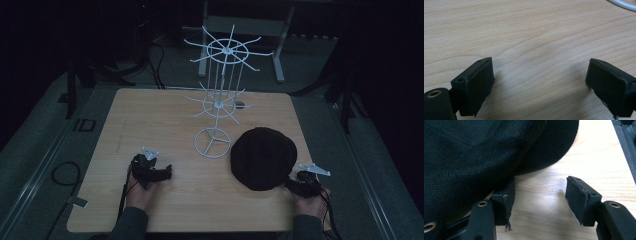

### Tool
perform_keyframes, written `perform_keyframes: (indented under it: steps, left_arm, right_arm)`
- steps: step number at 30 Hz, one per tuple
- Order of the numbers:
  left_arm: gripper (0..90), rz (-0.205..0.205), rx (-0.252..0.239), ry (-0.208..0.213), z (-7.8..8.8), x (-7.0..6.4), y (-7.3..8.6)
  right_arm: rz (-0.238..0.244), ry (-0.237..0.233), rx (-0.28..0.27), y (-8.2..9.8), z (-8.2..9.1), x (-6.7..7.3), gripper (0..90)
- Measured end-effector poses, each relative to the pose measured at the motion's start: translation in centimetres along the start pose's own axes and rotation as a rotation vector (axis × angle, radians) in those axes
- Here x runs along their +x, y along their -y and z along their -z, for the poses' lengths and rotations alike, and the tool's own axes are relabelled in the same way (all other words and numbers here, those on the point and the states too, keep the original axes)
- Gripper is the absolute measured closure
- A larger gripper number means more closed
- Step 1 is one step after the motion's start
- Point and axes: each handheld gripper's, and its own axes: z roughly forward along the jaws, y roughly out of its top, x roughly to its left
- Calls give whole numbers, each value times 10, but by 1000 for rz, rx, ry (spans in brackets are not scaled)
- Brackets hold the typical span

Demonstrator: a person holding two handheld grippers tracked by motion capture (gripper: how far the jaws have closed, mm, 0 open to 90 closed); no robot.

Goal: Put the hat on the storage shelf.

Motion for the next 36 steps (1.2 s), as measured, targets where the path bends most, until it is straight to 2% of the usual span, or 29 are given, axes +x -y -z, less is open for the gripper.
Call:
perform_keyframes:
  steps: [6, 7, 11, 18, 19, 24, 30, 36]
  left_arm:
    - [87, 0, 0, -1, 0, -1, 0]
    - [88, 0, 0, -1, 0, -1, -1]
    - [88, 0, -1, -1, -1, -2, -1]
    - [88, 0, 0, -1, -1, -3, -1]
    - [88, 1, 0, -1, -1, -4, -1]
    - [88, -6, 1, 3, -1, -6, -1]
    - [88, -7, 2, 4, -1, -6, -1]
    - [88, -7, 2, 5, -1, -6, -1]
  right_arm:
    - [1, -1, 29, -4, 1, 1, 442]
    - [0, -10, 43, -5, 2, 3, 470]
    - [-8, -24, 61, -7, 5, 3, 488]
    - [-8, 2, 21, -14, 21, 4, 486]
    - [-14, 4, 2, -15, 26, 4, 483]
    - [-39, -8, -32, -18, 33, 4, 474]
    - [-55, -18, -84, -30, 39, 4, 465]
    - [-26, -39, -54, -44, 32, 7, 451]
